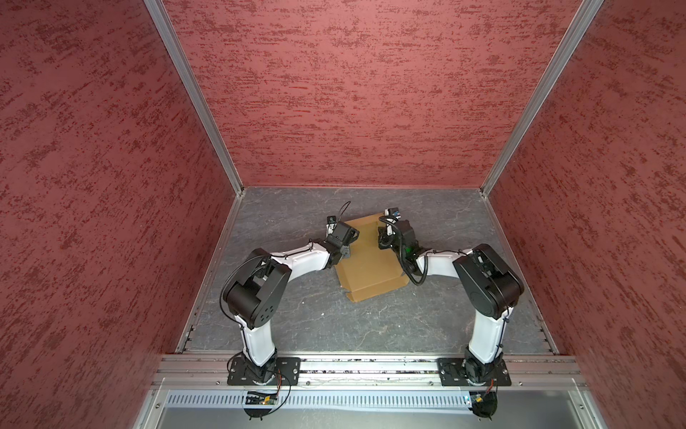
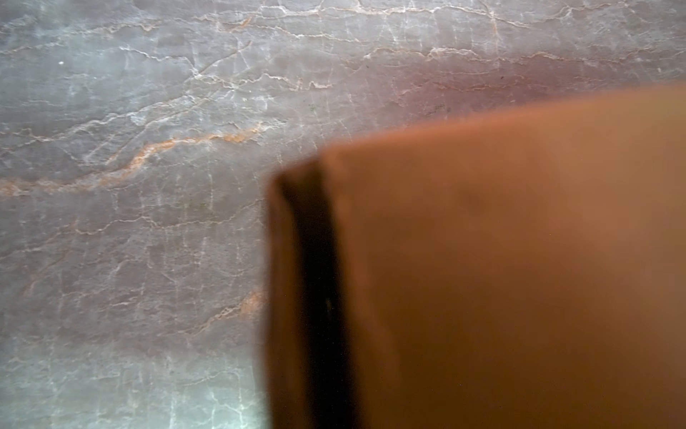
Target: Fold the paper box
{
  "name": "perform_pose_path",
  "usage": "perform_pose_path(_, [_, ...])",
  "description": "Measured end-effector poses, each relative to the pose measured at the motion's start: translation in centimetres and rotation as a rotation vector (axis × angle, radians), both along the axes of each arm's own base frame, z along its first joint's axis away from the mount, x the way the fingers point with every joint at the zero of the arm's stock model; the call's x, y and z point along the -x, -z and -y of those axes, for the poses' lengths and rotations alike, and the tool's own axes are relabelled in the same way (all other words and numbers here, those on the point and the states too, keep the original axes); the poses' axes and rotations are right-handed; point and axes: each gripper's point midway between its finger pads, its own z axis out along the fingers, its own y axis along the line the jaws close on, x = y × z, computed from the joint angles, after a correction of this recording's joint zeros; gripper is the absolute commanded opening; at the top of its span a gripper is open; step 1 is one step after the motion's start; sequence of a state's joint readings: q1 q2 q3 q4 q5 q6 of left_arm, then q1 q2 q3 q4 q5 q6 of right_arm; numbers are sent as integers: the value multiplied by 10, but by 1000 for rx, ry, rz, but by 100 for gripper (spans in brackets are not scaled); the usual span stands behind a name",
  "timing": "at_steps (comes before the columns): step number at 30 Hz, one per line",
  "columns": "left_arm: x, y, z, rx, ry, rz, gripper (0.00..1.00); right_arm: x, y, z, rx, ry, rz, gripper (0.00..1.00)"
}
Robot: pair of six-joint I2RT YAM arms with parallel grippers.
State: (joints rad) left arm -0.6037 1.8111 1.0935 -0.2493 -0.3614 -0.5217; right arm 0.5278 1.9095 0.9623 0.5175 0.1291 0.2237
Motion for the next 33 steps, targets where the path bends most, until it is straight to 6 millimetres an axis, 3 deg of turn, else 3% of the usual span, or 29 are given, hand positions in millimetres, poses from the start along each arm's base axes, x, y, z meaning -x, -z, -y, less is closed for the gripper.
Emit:
perform_pose_path(9, [-1, 0, 1, 13, 11, -10, 0, -7, 1, -2, 6, 8, 8, 27])
perform_pose_path(16, [-3, 0, 0, 36, 27, -31, 0, -8, 1, 1, 22, 18, 14, 16])
perform_pose_path(24, [-5, -3, -1, 64, 47, -76, 0, -11, 2, 2, 59, 23, -5, 11])
perform_pose_path(33, [13, -7, 2, 93, 110, -230, 0, -4, 4, 5, 161, -6, -81, 9])
